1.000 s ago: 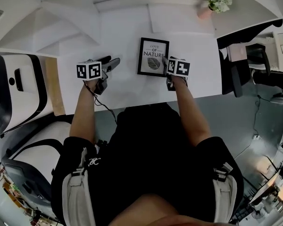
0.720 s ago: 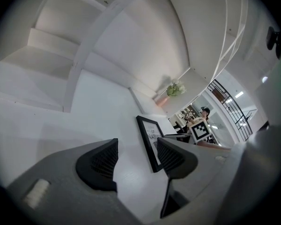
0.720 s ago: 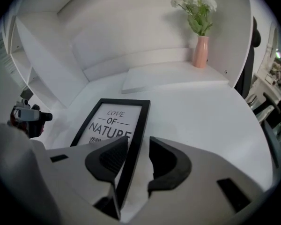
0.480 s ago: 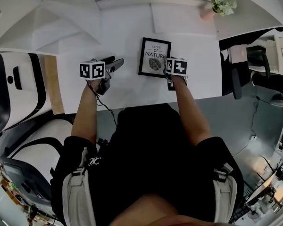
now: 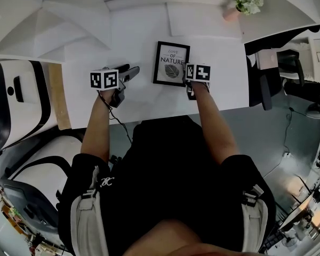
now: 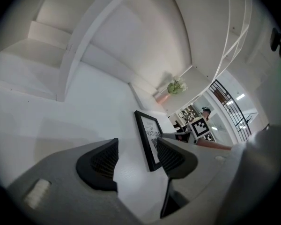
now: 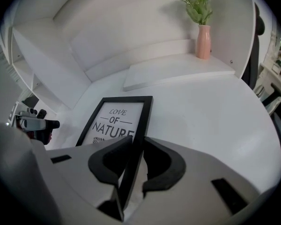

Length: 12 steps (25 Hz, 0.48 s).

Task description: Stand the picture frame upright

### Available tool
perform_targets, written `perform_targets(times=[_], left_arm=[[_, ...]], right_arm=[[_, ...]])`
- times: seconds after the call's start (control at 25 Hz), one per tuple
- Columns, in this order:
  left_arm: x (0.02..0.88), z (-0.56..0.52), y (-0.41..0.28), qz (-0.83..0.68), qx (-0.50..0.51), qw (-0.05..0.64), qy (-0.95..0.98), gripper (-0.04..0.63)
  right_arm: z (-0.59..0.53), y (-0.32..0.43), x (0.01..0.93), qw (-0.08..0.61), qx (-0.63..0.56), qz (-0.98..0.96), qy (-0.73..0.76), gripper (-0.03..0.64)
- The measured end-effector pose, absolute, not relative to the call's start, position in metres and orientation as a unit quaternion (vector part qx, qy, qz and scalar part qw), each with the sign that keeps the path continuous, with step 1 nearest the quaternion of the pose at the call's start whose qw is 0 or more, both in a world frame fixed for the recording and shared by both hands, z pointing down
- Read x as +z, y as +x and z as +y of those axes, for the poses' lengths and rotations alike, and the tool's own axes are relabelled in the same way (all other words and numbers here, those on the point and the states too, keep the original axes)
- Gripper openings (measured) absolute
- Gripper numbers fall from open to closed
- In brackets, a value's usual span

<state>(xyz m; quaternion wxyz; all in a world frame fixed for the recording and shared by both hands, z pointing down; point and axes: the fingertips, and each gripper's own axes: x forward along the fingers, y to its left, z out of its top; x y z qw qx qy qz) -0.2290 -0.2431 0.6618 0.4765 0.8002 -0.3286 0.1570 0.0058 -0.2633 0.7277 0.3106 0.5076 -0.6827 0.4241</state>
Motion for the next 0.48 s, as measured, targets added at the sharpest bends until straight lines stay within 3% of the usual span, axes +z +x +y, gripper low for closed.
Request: perform_targets(times=[0.48], left_arm=[[0.663,-0.233,-0.203,-0.314,0.16,0.485,0.8,0.27]], right_arm=[[-0.26,0.007,0.727,0.247,0.477,-0.697,0.475,0.075]])
